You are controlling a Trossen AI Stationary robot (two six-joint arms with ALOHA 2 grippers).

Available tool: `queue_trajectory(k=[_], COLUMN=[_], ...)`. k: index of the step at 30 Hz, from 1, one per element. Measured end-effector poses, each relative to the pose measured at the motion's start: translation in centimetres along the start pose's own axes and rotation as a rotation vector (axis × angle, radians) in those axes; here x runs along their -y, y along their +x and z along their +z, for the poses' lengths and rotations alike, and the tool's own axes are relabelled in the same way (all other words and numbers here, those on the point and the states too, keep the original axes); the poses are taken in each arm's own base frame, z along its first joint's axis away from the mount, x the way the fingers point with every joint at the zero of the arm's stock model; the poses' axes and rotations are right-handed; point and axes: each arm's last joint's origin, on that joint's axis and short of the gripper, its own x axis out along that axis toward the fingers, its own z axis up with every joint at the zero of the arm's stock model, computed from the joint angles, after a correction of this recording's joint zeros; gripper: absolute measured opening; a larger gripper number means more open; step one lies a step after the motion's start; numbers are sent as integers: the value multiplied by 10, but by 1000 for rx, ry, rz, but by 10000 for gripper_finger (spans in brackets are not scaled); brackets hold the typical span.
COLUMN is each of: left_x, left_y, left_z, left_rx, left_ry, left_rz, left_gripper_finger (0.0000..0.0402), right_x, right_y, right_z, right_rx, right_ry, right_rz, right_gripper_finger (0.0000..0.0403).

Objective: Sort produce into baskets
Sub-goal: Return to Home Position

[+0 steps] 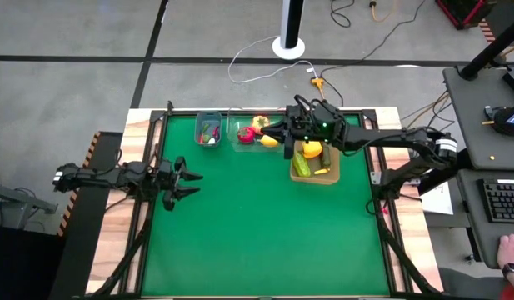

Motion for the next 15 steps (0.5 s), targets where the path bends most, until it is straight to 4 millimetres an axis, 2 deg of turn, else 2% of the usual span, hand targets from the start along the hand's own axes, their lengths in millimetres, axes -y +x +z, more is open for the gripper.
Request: queue_trajectory(k=[7,15], left_x=[0,0], left_y=[0,0], left_z=[0,0], left_rx=[-4,-5], left_ry=[0,0], left_rz=[2,2], left_gripper_finger=[206,206], right_x=[-2,-15], right_y=[-23,-52], right_z=[-27,-58], right_rx=[-46,98], right_ry=[39,13], right_rz=[-12,-140], right_gripper_finger=[13,13])
